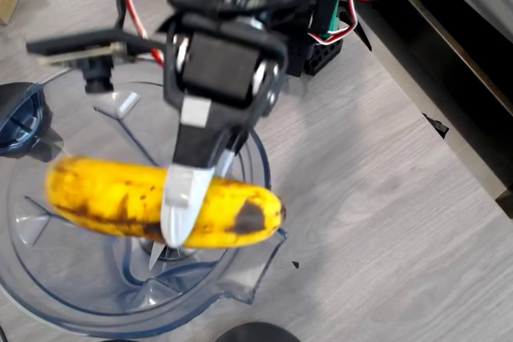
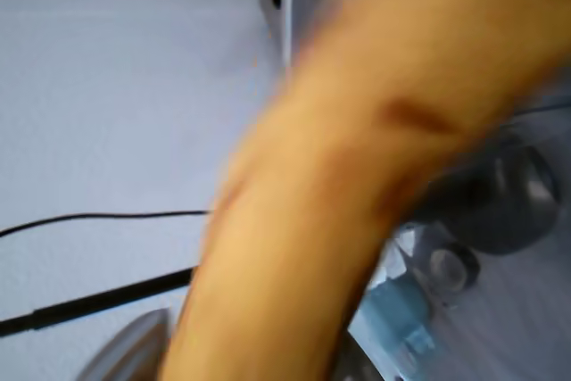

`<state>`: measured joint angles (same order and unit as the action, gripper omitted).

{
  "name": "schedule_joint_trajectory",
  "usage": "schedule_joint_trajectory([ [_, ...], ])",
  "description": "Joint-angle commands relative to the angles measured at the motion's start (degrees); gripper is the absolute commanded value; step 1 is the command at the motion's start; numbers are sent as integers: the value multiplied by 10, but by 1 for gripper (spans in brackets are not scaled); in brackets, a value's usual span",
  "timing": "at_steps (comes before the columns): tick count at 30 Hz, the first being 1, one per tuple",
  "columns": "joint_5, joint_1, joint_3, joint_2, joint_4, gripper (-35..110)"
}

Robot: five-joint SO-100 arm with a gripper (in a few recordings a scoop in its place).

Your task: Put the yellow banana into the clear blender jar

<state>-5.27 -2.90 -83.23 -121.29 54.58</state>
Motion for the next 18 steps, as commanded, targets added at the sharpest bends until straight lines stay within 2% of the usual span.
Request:
schedule_joint_trajectory([
  [1, -3, -4, 30, -7, 4, 27],
  [5, 2, 6, 45, -15, 32, 27],
  [8, -4, 30, 99, -8, 109, 27],
  [10, -4, 67, 142, -5, 183, 27],
  [16, -25, 207, 143, -21, 320, 25],
  [18, -34, 227, 138, -14, 361, 3],
])
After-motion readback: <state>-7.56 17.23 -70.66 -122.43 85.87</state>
